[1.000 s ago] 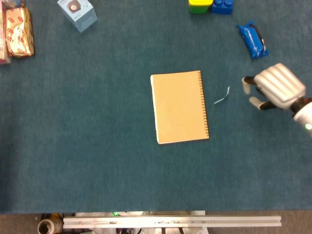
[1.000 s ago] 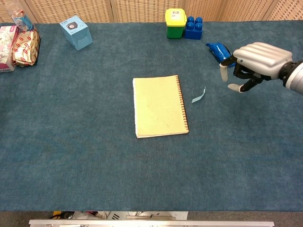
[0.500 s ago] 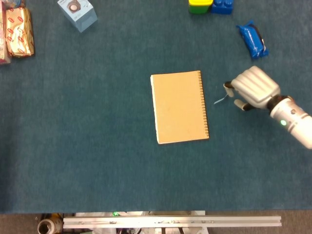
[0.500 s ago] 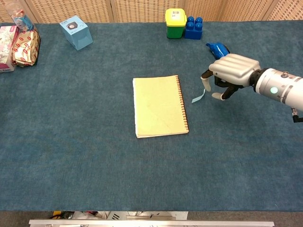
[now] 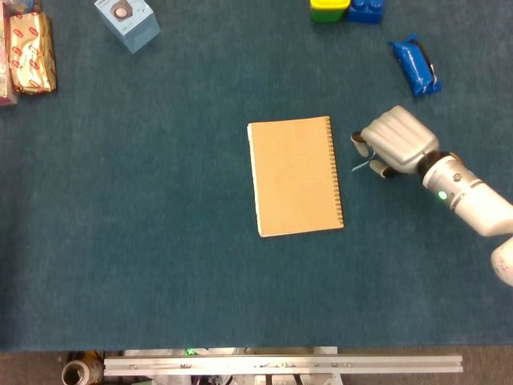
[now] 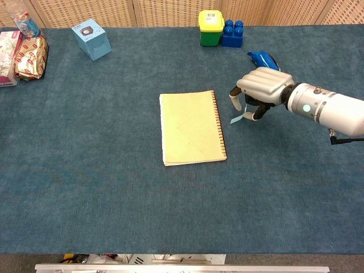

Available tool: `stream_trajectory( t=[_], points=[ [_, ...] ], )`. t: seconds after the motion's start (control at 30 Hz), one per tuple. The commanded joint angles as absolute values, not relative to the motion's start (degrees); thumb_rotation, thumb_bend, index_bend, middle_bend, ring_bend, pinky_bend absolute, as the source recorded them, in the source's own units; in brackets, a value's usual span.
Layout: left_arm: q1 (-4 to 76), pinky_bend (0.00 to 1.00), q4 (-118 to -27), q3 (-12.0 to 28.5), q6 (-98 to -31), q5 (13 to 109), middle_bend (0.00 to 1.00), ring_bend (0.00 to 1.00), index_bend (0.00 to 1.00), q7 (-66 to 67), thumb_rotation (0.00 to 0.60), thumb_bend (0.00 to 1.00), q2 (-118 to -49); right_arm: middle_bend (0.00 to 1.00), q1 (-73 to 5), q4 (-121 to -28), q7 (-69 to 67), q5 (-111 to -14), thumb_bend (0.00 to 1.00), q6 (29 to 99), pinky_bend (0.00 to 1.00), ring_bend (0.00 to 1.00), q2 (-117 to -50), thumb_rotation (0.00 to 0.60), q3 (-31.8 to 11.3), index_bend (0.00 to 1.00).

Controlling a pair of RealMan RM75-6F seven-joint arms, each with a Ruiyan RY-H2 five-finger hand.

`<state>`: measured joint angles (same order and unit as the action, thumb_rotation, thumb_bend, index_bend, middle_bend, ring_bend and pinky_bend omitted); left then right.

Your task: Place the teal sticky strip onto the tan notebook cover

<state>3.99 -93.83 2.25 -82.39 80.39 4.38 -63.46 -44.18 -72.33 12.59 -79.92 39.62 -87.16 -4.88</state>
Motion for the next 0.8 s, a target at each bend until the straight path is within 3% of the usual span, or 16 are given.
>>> stream_trajectory(
  t=[0.03,0.8],
  points=[
    [3.9,0.09,-93.5,2.2,-82.4,80.4,0.12,0.14,0.02,4.1,0.600,0.24,-63.5,1.00,-44.5,-71.9,13.4,-79.3,0.29,39.4,1.00,1.00,-87.8,0.600,-4.7,0.54],
    [3.8,0.09,-92.6,2.2,-82.0,80.0,0.12,0.14,0.02,3.2,0.600,0.24,-63.7,1.00,-46.5,-68.2,15.7,-75.7,0.31,38.3,1.00,1.00,-91.5,0.600,-3.8,0.54]
  ],
)
